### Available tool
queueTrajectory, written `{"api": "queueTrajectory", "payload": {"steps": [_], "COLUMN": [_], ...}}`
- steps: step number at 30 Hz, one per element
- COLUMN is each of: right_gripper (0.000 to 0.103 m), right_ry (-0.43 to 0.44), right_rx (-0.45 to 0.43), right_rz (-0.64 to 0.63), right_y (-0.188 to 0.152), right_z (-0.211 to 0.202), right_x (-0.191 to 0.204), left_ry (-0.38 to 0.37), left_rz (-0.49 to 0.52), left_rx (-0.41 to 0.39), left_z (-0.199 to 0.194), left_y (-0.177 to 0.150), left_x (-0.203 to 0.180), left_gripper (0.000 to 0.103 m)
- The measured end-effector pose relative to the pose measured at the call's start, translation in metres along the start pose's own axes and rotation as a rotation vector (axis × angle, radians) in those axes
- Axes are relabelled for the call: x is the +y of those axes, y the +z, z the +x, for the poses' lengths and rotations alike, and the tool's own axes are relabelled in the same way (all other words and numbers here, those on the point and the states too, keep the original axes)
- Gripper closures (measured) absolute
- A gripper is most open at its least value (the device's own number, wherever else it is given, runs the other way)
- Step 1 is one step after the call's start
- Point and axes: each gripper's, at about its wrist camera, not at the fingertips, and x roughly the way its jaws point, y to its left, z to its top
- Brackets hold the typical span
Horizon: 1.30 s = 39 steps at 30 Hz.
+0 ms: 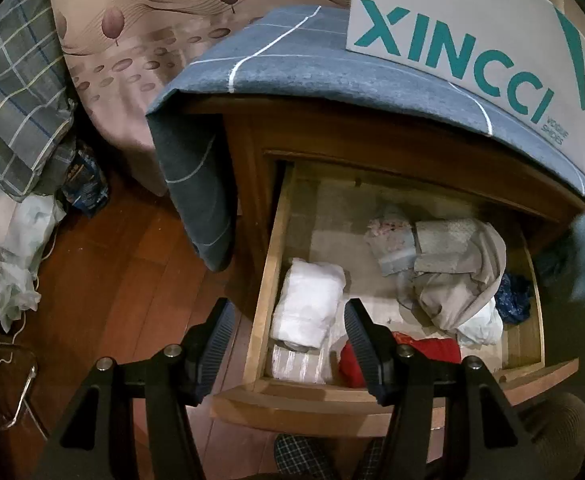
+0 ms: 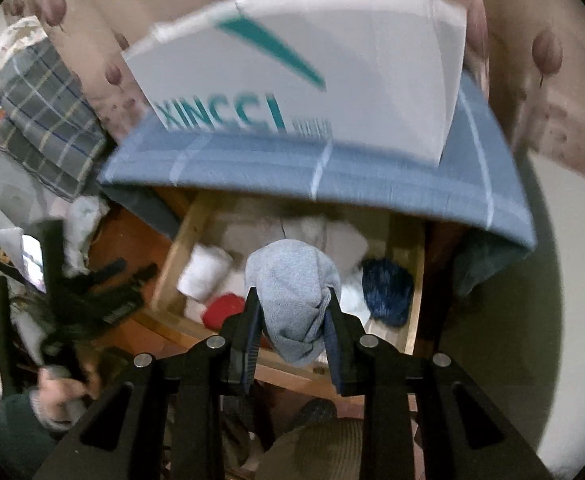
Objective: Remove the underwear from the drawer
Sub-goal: 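Lift the light blue sock with the right gripper into the box and open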
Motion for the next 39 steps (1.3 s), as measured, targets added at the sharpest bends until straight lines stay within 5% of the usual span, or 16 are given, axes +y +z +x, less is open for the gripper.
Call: {"api": "queueTrajectory", "payload": {"steps": [13, 29, 39], "right_gripper": [0.076, 0.076, 0.076], "right_ry": [0.003, -0.144, -0.167], "right_rx": [-0.259, -0.24, -0.164], "right_rz": [-0.055, 0.012, 0.053], "right_y": [0.087, 0.175, 0.193], "right_z": [-0.105, -0.023, 0.028], "right_x": [0.031, 0.021, 0.012], "left_ry": [0.01, 0.003, -0.003], "left_rz": [0.012, 0.002, -0.006], "left_rx": [-0.006, 0.003, 0.009], "left_z": [-0.001, 0.0, 0.002], "left_y": [-0.001, 0.0, 0.0], "left_x": [-0.002, 0.0, 0.0], "left_gripper": [0.044, 0.044, 0.044]}}
